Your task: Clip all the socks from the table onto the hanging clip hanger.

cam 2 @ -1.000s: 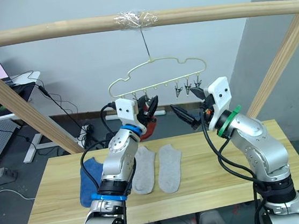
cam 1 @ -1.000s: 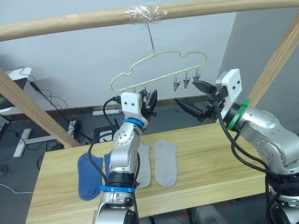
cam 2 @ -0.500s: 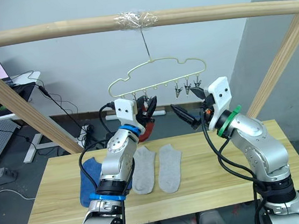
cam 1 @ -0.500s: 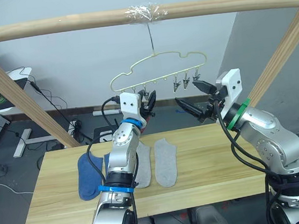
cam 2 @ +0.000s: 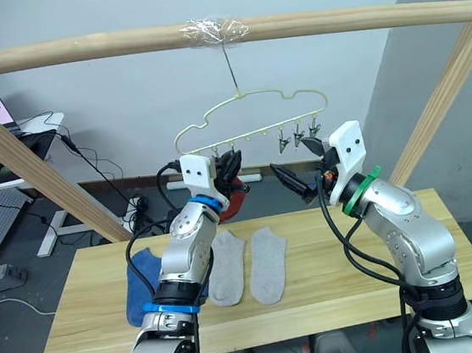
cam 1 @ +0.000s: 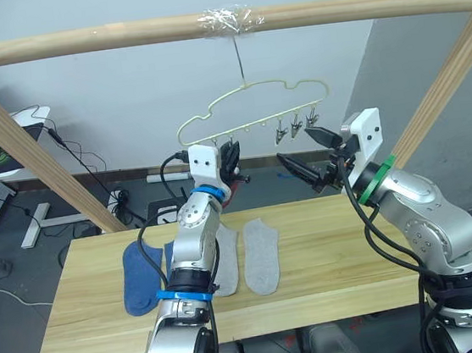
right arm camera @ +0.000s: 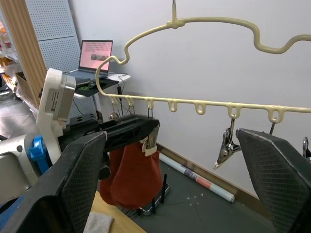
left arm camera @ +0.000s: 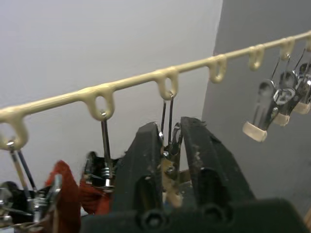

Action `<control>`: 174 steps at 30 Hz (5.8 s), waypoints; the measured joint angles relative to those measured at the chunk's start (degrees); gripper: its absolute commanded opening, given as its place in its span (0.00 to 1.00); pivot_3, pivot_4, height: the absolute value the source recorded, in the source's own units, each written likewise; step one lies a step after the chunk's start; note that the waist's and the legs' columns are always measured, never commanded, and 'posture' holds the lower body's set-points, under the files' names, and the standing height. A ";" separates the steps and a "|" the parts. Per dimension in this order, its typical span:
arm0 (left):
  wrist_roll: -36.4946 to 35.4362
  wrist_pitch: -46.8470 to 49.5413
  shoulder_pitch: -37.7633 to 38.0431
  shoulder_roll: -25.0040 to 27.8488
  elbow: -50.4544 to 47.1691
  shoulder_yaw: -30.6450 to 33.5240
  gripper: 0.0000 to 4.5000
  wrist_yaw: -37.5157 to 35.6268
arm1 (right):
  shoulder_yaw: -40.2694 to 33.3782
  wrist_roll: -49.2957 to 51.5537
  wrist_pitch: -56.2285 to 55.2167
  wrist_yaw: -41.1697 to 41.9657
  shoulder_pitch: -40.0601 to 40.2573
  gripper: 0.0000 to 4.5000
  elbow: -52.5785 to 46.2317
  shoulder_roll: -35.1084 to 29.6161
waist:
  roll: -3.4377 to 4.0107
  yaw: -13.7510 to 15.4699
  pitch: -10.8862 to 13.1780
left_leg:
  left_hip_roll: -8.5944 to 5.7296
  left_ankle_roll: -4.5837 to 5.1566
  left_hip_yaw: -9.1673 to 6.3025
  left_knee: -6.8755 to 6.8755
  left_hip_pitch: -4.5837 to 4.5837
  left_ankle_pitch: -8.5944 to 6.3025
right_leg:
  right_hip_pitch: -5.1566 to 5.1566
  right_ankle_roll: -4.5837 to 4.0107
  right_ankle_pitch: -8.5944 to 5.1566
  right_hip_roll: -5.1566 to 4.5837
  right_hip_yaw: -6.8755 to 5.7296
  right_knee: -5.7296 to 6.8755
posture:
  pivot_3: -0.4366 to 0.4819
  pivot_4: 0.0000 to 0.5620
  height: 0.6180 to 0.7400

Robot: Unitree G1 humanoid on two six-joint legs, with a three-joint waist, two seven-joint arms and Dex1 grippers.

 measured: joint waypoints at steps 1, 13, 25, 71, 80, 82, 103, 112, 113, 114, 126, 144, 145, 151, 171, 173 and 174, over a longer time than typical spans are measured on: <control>-0.06 0.07 0.00 -0.12 0.00 0.00 0.00 0.00 | 0.00 0.00 0.02 0.00 0.00 1.00 0.00 0.00 | 0.00 0.00 0.00 | 0.00 0.00 0.00 0.00 0.00 0.00 | 0.00 0.00 0.00 0.00 0.00 0.00 | 0.30 0.26 1.00; -5.22 10.09 0.39 2.15 -4.91 1.61 0.00 -3.11 | 14.02 -9.95 0.08 -0.78 2.56 1.00 10.31 -0.82 | 0.01 -0.37 -0.01 | 0.01 0.00 0.00 0.00 0.16 0.01 | 0.09 -0.01 0.00 0.02 0.02 0.10 | 0.34 0.25 1.00; -16.14 27.60 5.56 8.01 -18.26 4.54 0.00 -6.82 | 29.52 -27.51 -15.41 2.47 -7.17 1.00 49.18 9.00 | 0.00 -0.69 -0.01 | 0.00 -0.01 -0.03 0.22 0.29 0.02 | 0.11 -0.03 -0.01 0.02 0.02 0.49 | 0.41 0.24 1.00; -43.84 54.06 1.73 2.65 -16.30 20.33 0.00 6.55 | 17.57 -31.45 -22.10 9.49 15.95 0.01 9.18 -3.16 | -0.15 0.20 0.08 | 0.00 -0.10 -0.13 0.50 0.87 -0.05 | 1.01 -0.37 -0.23 0.02 -0.04 0.05 | 0.39 0.26 1.00; -48.05 55.87 1.26 2.61 -15.38 20.67 0.00 8.12 | 17.81 -31.61 -23.76 5.54 16.44 0.01 6.42 0.16 | -0.17 0.22 0.10 | 0.01 -0.20 -0.12 0.33 0.82 -0.13 | 1.00 -0.37 -0.22 0.02 -0.04 -0.20 | 0.37 0.26 1.00; -48.10 55.89 1.24 2.61 -15.35 20.44 0.00 8.16 | 17.86 -31.61 -23.63 4.73 15.77 0.01 6.42 1.15 | -0.17 0.22 0.10 | 0.01 -0.21 -0.12 0.32 0.82 -0.13 | 1.00 -0.37 -0.22 0.02 -0.03 -0.21 | 0.37 0.26 1.00; -49.75 54.85 1.23 2.65 -15.50 19.83 0.00 7.95 | 17.99 -31.66 -23.82 2.61 10.39 0.01 10.36 4.45 | -0.39 0.32 0.25 | 0.01 -0.21 -0.11 -0.06 0.83 -0.13 | 0.92 -0.30 -0.25 0.01 -0.04 -0.33 | 0.39 0.26 1.00; -49.01 53.49 2.69 3.56 -16.36 17.85 0.55 5.63 | 17.96 -31.60 -24.15 2.32 9.91 0.00 11.96 4.92 | -0.40 0.36 0.27 | 0.02 -0.22 -0.10 -0.22 0.70 -0.13 | 0.69 -0.12 -0.20 0.01 -0.04 -0.31 | 0.40 0.25 1.00; -49.06 53.49 2.70 3.59 -16.45 17.85 0.61 5.62 | 17.96 -31.61 -24.17 2.22 9.90 0.00 12.18 5.06 | -0.40 0.37 0.27 | 0.01 -0.22 -0.10 -0.22 0.69 -0.13 | 0.69 -0.11 -0.20 0.01 -0.04 -0.31 | 0.40 0.25 1.00; -49.08 53.50 2.73 3.71 -16.75 17.80 0.69 5.62 | 17.96 -31.61 -24.20 2.08 9.89 0.00 12.43 5.32 | -0.41 0.37 0.27 | 0.01 -0.22 -0.10 -0.22 0.69 -0.13 | 0.68 -0.11 -0.19 0.01 -0.04 -0.31 | 0.40 0.24 1.00; -38.43 58.14 11.80 21.03 -35.22 5.30 1.00 6.04 | 16.53 -29.08 -22.27 1.08 6.86 0.33 18.91 10.31 | -0.40 0.55 0.28 | 0.04 -0.22 -0.10 -0.32 0.70 -0.13 | 0.61 -0.13 -0.20 0.01 -0.01 -0.26 | 0.45 0.21 1.00; -31.26 40.52 27.07 28.94 -49.52 3.09 1.00 -14.86 | 6.07 -20.18 -8.24 -5.54 10.83 0.96 11.01 13.35 | -0.38 2.34 0.27 | 0.09 -0.22 0.03 -0.32 0.32 -0.11 | 0.11 -0.58 -0.42 -0.01 0.03 -0.08 | 0.47 0.20 1.00; -30.79 39.47 27.05 29.04 -49.49 3.19 1.00 -15.48 | 5.48 -19.79 -7.63 -6.42 10.26 0.91 10.38 14.13 | -0.37 2.32 0.26 | 0.09 -0.22 0.03 -0.32 0.32 -0.11 | 0.11 -0.58 -0.42 -0.01 0.03 -0.08 | 0.46 0.20 1.00; -26.94 34.56 25.66 29.05 -48.63 3.05 1.00 -17.09 | 3.98 -19.47 -6.93 -11.72 5.11 0.71 10.38 16.84 | -0.38 2.32 0.26 | 0.09 -0.22 0.03 -0.32 0.22 -0.11 | 0.07 -0.32 -0.27 -0.01 0.01 -0.12 | 0.46 0.21 1.00; -22.48 30.51 22.40 24.98 -46.45 -0.47 1.00 -16.84 | -4.52 -15.56 -9.65 -20.32 -11.15 0.45 29.99 23.52 | -0.36 2.15 0.26 | 0.10 -0.19 0.01 -0.31 0.20 -0.10 | 0.03 -0.42 -0.12 0.01 0.00 -0.02 | 0.47 0.22 1.00; -22.46 30.51 22.41 24.74 -46.45 -0.48 1.00 -16.79 | -4.70 -15.47 -10.16 -20.40 -11.86 0.45 31.09 23.55 | -0.35 2.14 0.26 | 0.10 -0.19 0.01 -0.31 0.20 -0.10 | 0.03 -0.42 -0.12 0.02 0.00 -0.02 | 0.48 0.23 1.00; -22.46 30.51 22.41 24.59 -46.45 -0.50 1.00 -16.76 | -4.70 -15.49 -10.53 -20.39 -12.42 0.45 31.79 23.52 | -0.35 2.14 0.26 | 0.10 -0.19 0.01 -0.31 0.20 -0.10 | 0.03 -0.43 -0.12 0.02 0.00 -0.01 | 0.48 0.23 1.00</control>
